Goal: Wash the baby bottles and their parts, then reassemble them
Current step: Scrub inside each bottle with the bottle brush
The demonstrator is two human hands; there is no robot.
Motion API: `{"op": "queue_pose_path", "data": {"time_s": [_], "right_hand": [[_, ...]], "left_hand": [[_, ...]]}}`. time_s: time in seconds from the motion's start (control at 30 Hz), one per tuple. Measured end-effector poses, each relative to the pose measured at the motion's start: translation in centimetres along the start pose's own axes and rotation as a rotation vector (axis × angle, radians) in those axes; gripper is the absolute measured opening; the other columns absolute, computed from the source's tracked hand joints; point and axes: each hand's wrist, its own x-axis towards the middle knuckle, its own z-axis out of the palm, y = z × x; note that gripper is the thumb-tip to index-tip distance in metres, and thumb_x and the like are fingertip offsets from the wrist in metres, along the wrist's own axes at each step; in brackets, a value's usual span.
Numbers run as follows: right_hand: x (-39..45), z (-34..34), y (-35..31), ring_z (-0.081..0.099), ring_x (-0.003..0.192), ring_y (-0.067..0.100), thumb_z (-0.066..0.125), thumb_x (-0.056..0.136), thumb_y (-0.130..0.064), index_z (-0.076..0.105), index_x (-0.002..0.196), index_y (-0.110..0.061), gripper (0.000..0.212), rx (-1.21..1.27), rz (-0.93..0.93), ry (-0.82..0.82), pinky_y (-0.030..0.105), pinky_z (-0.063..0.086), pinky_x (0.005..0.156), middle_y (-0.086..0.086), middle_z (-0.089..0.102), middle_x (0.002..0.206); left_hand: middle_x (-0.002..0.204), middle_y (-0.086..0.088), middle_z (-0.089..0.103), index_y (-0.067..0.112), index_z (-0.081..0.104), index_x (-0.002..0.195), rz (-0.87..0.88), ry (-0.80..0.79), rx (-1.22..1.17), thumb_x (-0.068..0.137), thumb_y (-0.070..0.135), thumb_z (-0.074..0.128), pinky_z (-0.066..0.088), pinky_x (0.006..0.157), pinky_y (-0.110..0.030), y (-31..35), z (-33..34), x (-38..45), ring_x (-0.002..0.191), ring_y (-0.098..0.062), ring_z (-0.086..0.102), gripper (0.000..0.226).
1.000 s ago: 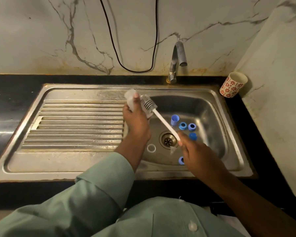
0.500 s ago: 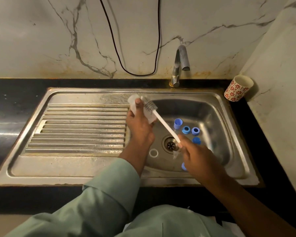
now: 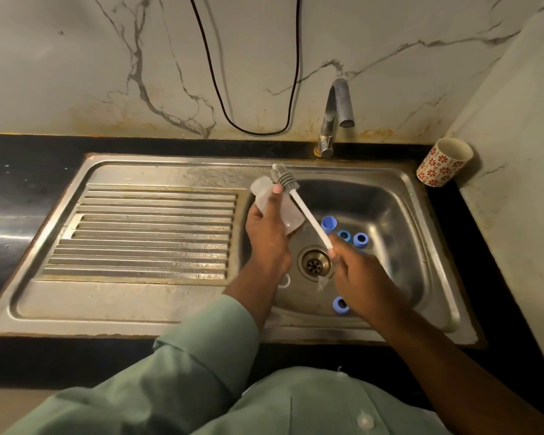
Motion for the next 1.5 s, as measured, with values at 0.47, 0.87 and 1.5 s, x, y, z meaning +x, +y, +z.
{"op": "queue_pose_path", "data": {"time_s": [0.47, 0.87, 1.5], "right_hand": [[1.2, -1.5, 0.2, 0.048, 0.045, 0.006, 0.043, 0.099, -0.027, 0.053, 0.134, -0.022, 0.036, -0.118, -0.139, 0.0, 0.026, 0.042, 0.044, -0.009, 0.05, 0.055], [2.1, -0.9, -0.8, 0.038, 0.043, 0.003, 0.041, 0.101, -0.027, 0.051, 0.136, -0.024, 0.036, -0.079, -0.145, -0.108, 0.021, 0.032, 0.044, -0.013, 0.036, 0.053], [1.8, -1.6, -0.6, 0.053, 0.046, 0.019, 0.035, 0.1, -0.032, 0.054, 0.129, -0.021, 0.037, -0.06, -0.115, -0.068, 0.042, 0.049, 0.048, 0.006, 0.056, 0.058]], "left_hand": [[0.128, -0.018, 0.062, 0.012, 0.048, 0.139, 0.003, 0.017, -0.276, 0.072, 0.04, 0.078, 0.06, 0.083, -0.053, 3.7, -0.2, 3.0, 0.111, -0.035, 0.064, 0.079], [0.117, -0.015, 0.068, 0.014, 0.055, 0.131, -0.024, 0.092, -0.367, 0.098, 0.054, 0.054, 0.061, 0.069, -0.041, 4.2, -0.1, 4.7, 0.105, -0.032, 0.067, 0.051], [0.12, -0.014, 0.068, 0.01, 0.057, 0.131, 0.019, 0.062, -0.205, 0.093, 0.044, 0.065, 0.06, 0.085, -0.04, 3.9, 0.5, 4.6, 0.112, -0.03, 0.066, 0.051]]}}
